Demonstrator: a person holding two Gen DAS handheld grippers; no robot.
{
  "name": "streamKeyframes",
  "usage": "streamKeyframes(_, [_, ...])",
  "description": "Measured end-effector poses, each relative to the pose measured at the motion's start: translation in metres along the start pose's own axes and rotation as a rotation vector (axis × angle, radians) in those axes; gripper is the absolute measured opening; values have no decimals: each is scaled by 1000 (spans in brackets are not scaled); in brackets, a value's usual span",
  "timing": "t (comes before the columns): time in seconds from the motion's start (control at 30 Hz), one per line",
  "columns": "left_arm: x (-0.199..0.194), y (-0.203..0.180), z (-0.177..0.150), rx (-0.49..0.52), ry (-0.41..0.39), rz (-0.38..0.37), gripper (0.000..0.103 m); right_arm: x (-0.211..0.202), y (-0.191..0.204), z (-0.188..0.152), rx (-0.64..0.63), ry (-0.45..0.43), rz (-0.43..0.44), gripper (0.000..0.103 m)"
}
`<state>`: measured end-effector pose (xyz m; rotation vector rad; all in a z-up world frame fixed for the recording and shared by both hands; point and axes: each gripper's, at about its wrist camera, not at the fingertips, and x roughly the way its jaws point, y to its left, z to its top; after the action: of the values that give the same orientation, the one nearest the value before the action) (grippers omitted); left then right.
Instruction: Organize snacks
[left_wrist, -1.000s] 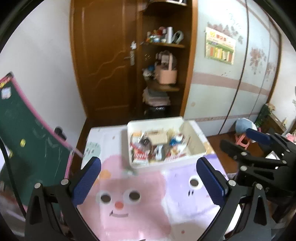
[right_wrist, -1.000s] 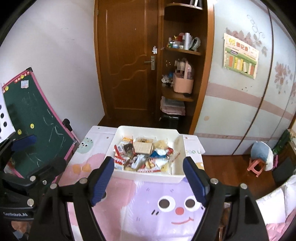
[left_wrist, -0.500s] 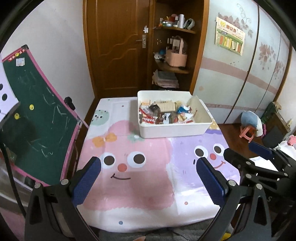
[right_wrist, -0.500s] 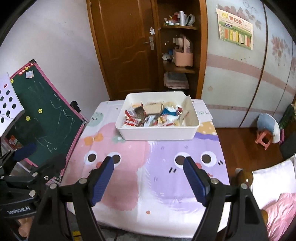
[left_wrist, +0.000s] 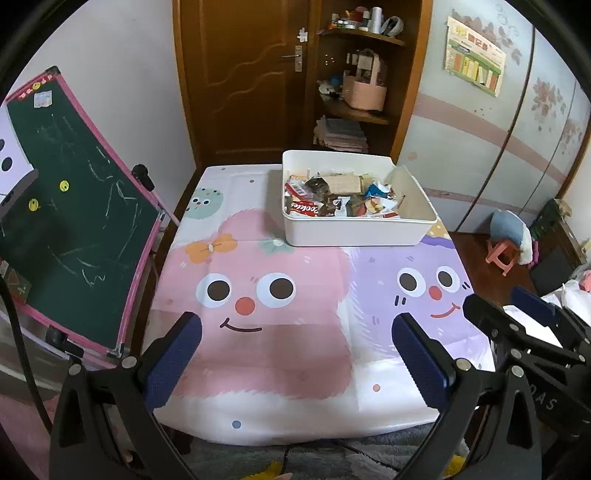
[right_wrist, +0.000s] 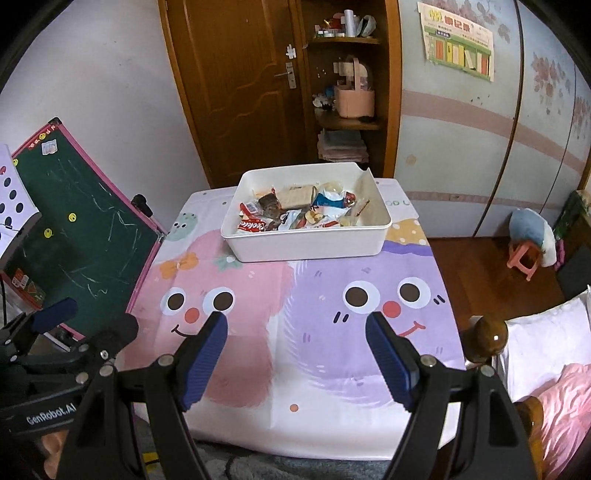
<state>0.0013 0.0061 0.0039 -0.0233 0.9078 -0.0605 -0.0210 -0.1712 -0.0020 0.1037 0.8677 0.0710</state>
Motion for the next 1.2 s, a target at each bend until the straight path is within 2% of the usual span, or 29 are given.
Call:
streamKeyframes(0.37, [9,-1,2,-5,20,23,102,3,2,0,-9,-3,9,78])
streamKeyframes(1.2, [18,3,2,-6,38,25,102,11,-2,1,-5,16,26,78])
